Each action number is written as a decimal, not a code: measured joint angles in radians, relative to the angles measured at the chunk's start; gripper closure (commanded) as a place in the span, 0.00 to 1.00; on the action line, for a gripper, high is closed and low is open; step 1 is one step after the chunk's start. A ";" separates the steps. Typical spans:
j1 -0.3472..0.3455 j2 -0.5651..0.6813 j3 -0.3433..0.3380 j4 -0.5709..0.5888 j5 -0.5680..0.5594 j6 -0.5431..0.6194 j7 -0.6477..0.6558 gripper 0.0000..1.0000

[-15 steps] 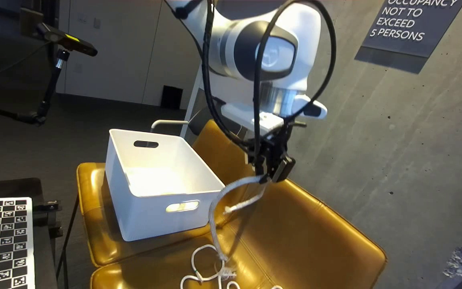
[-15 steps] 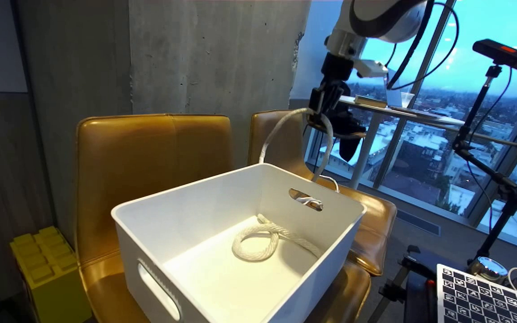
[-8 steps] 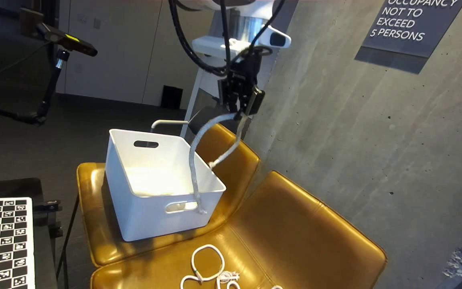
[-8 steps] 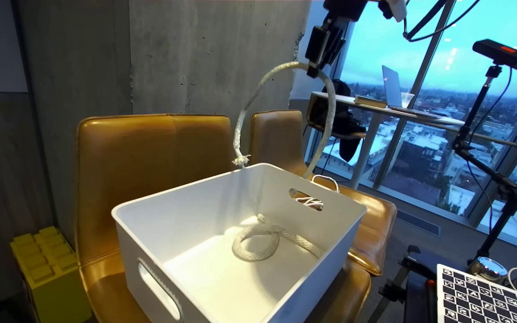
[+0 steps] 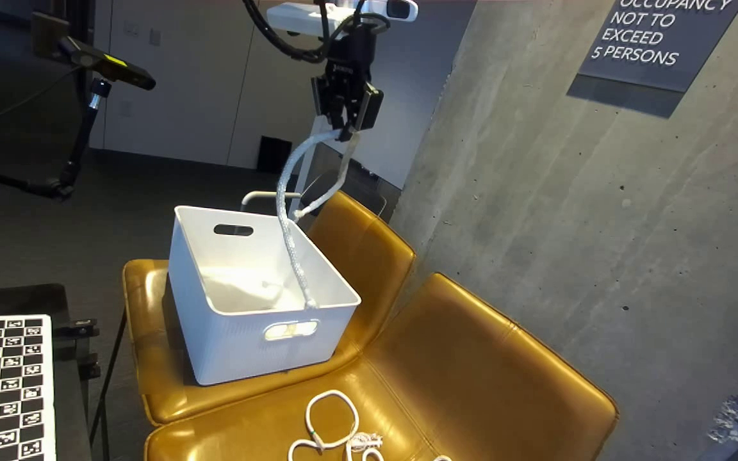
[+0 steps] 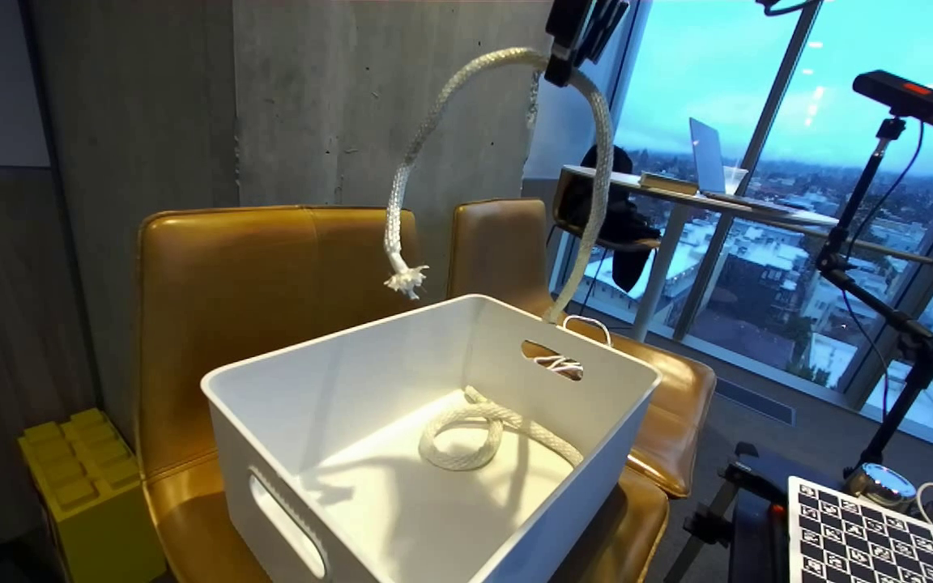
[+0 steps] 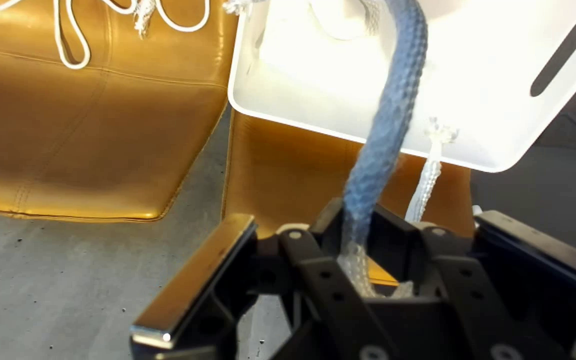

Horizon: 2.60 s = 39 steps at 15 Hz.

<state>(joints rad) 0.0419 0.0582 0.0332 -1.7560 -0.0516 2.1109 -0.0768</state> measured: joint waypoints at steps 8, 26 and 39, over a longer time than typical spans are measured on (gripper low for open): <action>0.029 0.000 0.031 -0.002 0.000 0.000 0.024 0.97; -0.044 0.005 -0.025 -0.184 0.004 0.003 -0.006 0.10; -0.290 0.194 -0.201 -0.316 0.006 0.190 -0.301 0.00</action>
<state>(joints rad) -0.2479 0.2524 -0.1681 -2.0719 -0.0457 2.3009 -0.3782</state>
